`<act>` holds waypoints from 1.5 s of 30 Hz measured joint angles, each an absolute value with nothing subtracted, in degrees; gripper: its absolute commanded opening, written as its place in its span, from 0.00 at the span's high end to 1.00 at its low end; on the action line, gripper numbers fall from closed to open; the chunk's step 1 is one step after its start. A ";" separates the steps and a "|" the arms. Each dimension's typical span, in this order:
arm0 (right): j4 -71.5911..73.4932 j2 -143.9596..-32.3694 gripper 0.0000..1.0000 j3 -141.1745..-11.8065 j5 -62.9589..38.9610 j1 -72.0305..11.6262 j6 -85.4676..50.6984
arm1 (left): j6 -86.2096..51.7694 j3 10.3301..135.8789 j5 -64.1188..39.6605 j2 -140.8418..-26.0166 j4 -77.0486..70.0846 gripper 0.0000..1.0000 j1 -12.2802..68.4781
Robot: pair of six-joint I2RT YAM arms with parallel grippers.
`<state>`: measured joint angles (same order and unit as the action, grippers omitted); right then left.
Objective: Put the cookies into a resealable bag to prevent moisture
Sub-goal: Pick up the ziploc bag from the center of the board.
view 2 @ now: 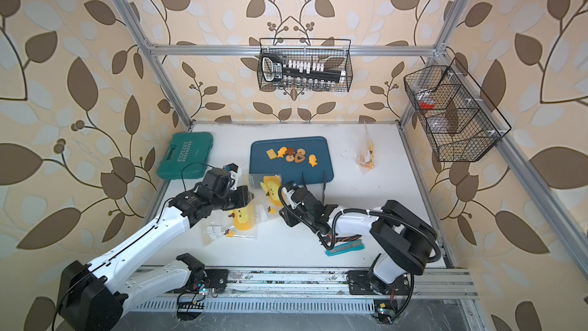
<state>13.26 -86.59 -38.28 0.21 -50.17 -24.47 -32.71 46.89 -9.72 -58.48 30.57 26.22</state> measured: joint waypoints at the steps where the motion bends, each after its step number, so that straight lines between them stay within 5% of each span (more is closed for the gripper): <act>1: 12.86 -84.99 0.37 -38.79 1.13 -50.11 -24.56 | -32.51 51.05 -6.98 -58.85 34.98 1.00 26.22; 11: 7.49 -79.26 0.28 -41.95 9.87 -47.09 -28.95 | -28.47 95.79 29.08 -82.89 72.86 1.00 22.02; 17: 13.39 -79.94 0.21 -40.80 2.11 -40.05 -34.06 | -20.67 91.05 7.33 -96.71 64.77 1.00 22.17; 24: 25.30 -89.17 0.21 -42.50 -8.12 -41.78 -42.19 | -18.41 89.38 -7.46 -105.80 57.67 1.00 22.04; 37: 32.14 -102.63 0.22 -53.91 -16.38 -42.57 -48.97 | -17.96 89.38 -12.01 -105.36 54.72 1.00 22.04; 42: 29.65 -106.30 0.30 -57.71 -16.21 -42.87 -49.56 | -17.96 89.38 -12.01 -105.36 54.57 1.00 21.65; 45: 25.78 -108.22 0.45 -60.14 -14.72 -42.85 -49.36 | -17.91 89.38 -11.99 -105.32 54.46 1.00 21.65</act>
